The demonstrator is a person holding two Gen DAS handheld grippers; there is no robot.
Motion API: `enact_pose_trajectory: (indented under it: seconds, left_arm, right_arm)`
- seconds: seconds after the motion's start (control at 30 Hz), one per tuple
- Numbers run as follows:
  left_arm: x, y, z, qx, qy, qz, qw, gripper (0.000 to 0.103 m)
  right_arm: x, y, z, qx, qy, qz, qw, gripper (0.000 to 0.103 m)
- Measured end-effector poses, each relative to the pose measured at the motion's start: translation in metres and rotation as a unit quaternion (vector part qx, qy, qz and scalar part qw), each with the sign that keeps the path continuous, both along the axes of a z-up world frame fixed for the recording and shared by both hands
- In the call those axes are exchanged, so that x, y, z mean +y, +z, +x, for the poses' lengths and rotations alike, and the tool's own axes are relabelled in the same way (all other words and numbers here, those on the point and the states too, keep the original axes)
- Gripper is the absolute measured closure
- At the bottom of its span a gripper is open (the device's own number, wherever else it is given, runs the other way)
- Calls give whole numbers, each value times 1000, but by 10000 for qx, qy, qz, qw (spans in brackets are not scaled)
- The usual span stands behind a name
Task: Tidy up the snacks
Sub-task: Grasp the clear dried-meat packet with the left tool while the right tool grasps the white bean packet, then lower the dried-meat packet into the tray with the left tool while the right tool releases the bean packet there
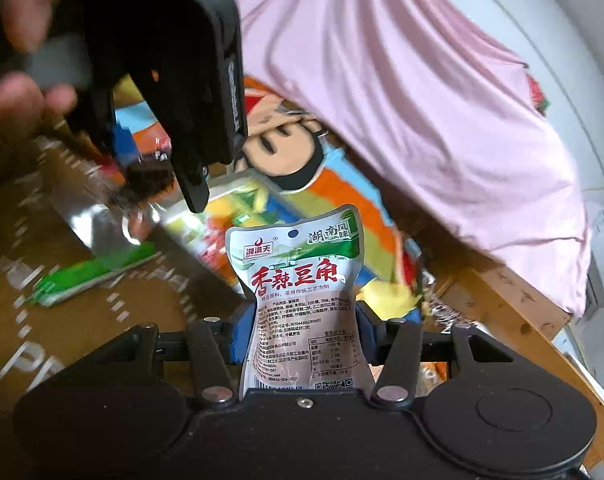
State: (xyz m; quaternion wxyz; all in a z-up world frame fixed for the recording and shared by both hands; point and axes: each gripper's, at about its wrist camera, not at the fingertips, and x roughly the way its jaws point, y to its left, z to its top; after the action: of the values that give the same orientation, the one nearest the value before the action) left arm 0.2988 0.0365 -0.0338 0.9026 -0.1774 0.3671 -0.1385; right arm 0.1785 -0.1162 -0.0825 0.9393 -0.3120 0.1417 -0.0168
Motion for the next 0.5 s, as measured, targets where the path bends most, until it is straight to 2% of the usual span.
enact_pose_trajectory:
  seconds: [0.07, 0.2, 0.3, 0.43, 0.5]
  left_arm:
    - [-5, 10, 21, -232, 91, -72, 9997, 55]
    - [-9, 13, 60, -314, 190, -495, 9981, 55]
    - [-14, 8, 88, -333, 102, -305, 9989, 55]
    - [-15, -13, 114, -212, -123, -464, 9986, 55]
    - [-19, -27, 123, -35, -201, -344, 9992, 55]
  right_arm:
    - [-7, 8, 11, -153, -92, 45, 9998, 49]
    - [-28, 23, 40, -341, -334, 258, 9985, 49]
    - [-42, 28, 65, -390, -531, 462, 9968, 49]
    - [-50, 28, 104, -321, -605, 708, 9951, 49]
    - [-54, 27, 125, -141, -643, 1016, 9926, 49]
